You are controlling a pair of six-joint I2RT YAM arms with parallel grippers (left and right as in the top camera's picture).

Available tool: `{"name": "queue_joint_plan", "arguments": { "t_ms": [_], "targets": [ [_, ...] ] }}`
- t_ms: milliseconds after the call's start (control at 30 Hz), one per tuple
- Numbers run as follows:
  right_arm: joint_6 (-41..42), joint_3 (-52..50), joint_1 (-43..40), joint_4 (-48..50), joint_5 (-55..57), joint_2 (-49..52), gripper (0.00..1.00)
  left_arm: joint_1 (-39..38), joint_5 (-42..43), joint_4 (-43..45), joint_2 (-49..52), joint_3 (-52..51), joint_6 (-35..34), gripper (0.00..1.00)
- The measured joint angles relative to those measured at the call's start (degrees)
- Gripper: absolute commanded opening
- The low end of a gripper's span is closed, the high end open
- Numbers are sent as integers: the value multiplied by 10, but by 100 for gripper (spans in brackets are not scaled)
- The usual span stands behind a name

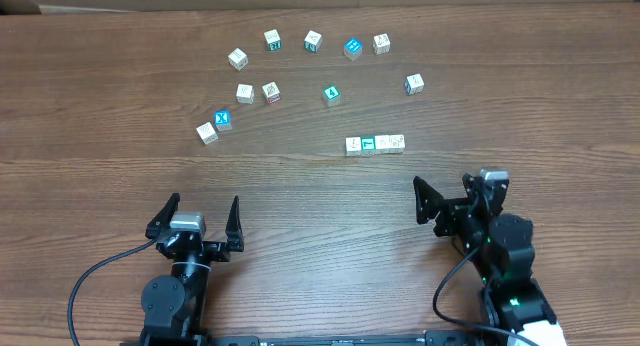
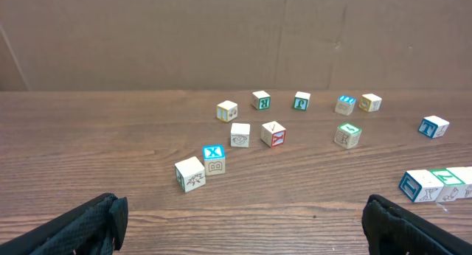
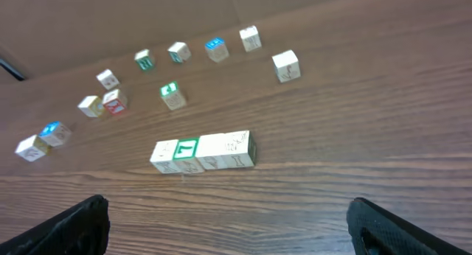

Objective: Form a horizontal line

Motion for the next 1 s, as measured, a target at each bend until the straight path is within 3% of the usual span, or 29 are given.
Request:
{"name": "queue_joint_plan", "arguments": {
  "t_ms": [1000],
  "targets": [
    [-8,-33,0,23,-7,-66,100,0,0,0,0,0,0,99]
  ]
}}
